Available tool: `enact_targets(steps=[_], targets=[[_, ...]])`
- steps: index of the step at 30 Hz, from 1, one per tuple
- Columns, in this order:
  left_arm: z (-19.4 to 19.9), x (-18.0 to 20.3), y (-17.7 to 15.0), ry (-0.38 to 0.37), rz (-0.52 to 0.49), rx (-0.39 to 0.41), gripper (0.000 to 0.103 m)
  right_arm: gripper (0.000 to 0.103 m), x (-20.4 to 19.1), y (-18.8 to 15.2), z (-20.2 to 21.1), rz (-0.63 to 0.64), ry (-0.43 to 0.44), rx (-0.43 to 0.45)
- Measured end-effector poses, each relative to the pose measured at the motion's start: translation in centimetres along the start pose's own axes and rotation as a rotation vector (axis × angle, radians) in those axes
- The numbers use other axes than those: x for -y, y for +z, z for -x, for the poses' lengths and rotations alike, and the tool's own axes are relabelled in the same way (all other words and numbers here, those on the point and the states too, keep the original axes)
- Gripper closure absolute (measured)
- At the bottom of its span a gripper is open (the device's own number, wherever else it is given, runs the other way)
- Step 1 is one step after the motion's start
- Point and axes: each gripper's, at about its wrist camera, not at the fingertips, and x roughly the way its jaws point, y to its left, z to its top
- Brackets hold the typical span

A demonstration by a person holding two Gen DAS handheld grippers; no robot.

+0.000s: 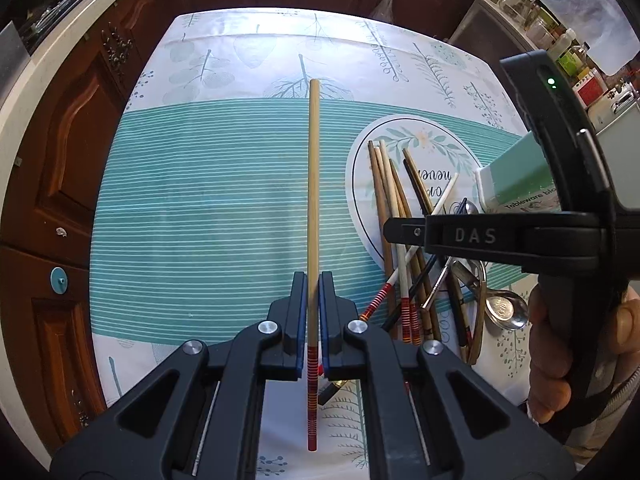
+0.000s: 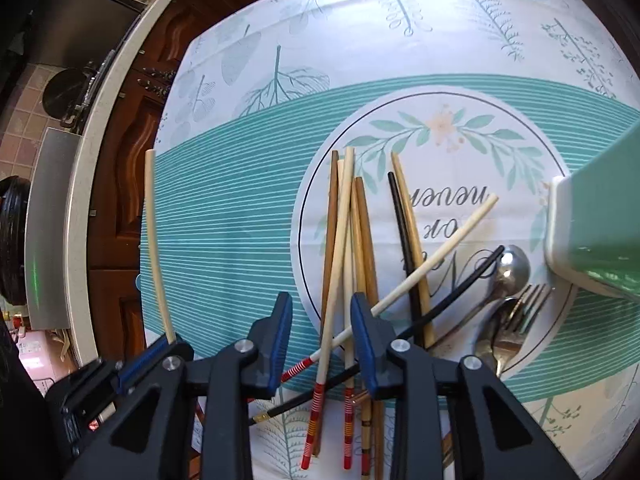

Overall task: Organize utensils
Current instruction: 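Close the right gripper on a red-striped chopstick while the left gripper lifts its chopstick, then carry both chopsticks over the green holder and open both grippers to drop them in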

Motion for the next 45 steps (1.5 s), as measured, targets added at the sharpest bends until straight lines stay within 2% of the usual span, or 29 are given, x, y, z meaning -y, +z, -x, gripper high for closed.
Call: enact_targets(steps=[2, 7, 9, 11, 13, 16, 19, 23, 29, 32, 38, 45], targets=[[0.1, -0.1, 0.0, -0.014, 0.005, 0.001, 0.100, 0.082, -0.1, 0.1, -0.4, -0.003, -0.023, -0.013], [-0.1, -0.4, 0.1, -0.034, 0.019, -0.002, 0.100, 0.085, -0.5, -0.2, -1.1, 0.011, -0.092, -0.037], [-0.2, -0.4, 0.0, -0.039, 0.022, -0.005, 0.100, 0.089, -0.6, -0.2, -1.2, 0.013, -0.105, -0.035], [-0.2, -0.4, -0.2, -0.041, 0.023, -0.005, 0.099, 0.096, -0.6, -0.1, -1.3, 0.010, -0.119, -0.036], [-0.1, -0.3, -0.3, -0.041, 0.025, -0.004, 0.099, 0.096, -0.5, 0.2, -1.4, 0.005, -0.121, -0.036], [0.2, -0.2, -0.5, -0.037, 0.028, 0.002, 0.099, 0.097, -0.3, -0.1, -1.0, 0.006, -0.112, -0.021], [0.9, 0.2, -0.6, -0.031, 0.026, 0.017, 0.100, 0.097, -0.1, -0.5, -0.2, 0.006, -0.067, 0.005], [2.9, 1.7, -0.6, -0.057, 0.023, 0.079, 0.100, 0.098, 0.9, -1.8, 2.7, 0.015, 0.007, 0.065], [7.3, 5.5, -0.3, -0.101, -0.007, 0.229, 0.100, 0.098, 3.0, -4.7, 9.8, 0.082, 0.137, 0.250], [9.4, 7.8, 0.4, -0.115, -0.026, 0.303, 0.100, 0.098, 3.7, -5.8, 13.6, 0.120, 0.163, 0.360], [12.6, 13.2, 2.3, -0.110, -0.082, 0.435, 0.100, 0.098, 6.1, -8.1, 21.3, 0.179, 0.145, 0.627], [15.0, 20.1, 4.6, -0.101, -0.176, 0.595, 0.099, 0.098, 8.5, -9.0, 25.8, 0.184, 0.089, 0.847]])
